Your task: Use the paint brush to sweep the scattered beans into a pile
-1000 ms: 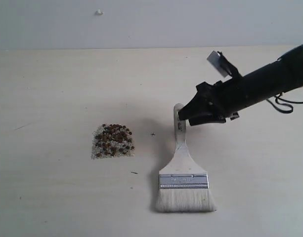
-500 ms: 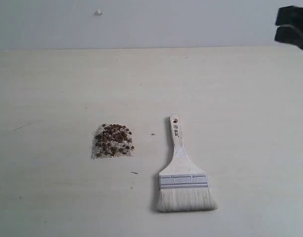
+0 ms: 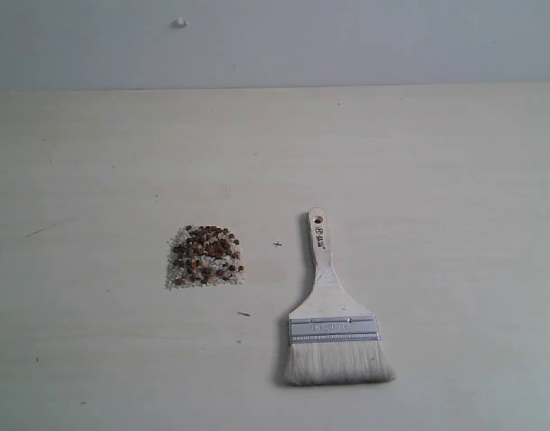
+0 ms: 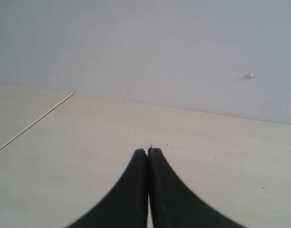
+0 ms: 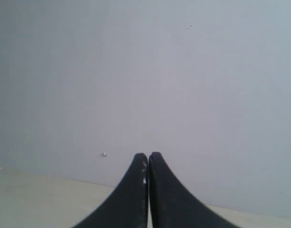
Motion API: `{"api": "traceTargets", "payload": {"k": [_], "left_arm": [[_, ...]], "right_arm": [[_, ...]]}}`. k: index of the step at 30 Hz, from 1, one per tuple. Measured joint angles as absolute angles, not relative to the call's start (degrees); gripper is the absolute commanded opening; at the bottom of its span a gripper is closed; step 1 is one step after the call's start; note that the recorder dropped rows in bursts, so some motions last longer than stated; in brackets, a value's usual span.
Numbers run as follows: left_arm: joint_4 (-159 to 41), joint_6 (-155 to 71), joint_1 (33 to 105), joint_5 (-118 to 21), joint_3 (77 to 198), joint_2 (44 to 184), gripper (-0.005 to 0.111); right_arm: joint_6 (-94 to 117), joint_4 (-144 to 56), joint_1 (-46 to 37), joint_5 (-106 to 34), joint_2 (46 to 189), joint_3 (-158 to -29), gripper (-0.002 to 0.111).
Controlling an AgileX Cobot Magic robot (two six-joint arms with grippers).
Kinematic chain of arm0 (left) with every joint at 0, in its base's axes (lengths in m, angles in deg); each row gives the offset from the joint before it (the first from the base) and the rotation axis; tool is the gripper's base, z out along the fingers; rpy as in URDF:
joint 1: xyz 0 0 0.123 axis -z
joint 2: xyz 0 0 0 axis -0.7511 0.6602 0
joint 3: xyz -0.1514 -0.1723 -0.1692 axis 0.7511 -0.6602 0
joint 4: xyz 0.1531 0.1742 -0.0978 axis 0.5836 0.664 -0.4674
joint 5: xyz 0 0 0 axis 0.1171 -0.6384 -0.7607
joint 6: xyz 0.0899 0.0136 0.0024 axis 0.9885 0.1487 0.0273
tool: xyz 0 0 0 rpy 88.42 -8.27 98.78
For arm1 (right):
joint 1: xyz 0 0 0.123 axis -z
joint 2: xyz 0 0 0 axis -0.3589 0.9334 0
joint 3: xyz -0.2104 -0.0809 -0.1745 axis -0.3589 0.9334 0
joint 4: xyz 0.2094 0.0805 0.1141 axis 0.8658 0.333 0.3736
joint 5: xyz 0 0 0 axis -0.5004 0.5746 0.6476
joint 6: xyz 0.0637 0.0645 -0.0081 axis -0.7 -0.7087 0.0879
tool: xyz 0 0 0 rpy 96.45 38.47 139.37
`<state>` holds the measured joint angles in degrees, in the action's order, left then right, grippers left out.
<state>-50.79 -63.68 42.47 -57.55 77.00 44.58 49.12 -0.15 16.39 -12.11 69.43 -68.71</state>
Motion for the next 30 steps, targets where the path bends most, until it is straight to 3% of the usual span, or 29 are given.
{"api": "traceTargets", "payload": {"k": [4, 13, 20, 30], "left_arm": [[-50.79, -63.68, 42.47, -57.55, 77.0, 44.58, 0.0], [-50.79, -63.68, 42.47, -57.55, 77.0, 44.58, 0.0], [-50.79, -63.68, 42.47, -57.55, 77.0, 44.58, 0.0], [-50.79, -63.68, 42.47, -57.55, 77.0, 44.58, 0.0]], "right_arm": [[44.91, -7.06, 16.85, -12.52, 67.42, -65.36, 0.0], [15.78, -34.29, 24.74, -19.54, 54.03, -45.11, 0.0], [13.26, -37.93, 24.84, -21.88, 50.38, -33.88, 0.0], [12.74, -39.83, 24.84, -23.28, 47.73, -28.87, 0.0]]}}
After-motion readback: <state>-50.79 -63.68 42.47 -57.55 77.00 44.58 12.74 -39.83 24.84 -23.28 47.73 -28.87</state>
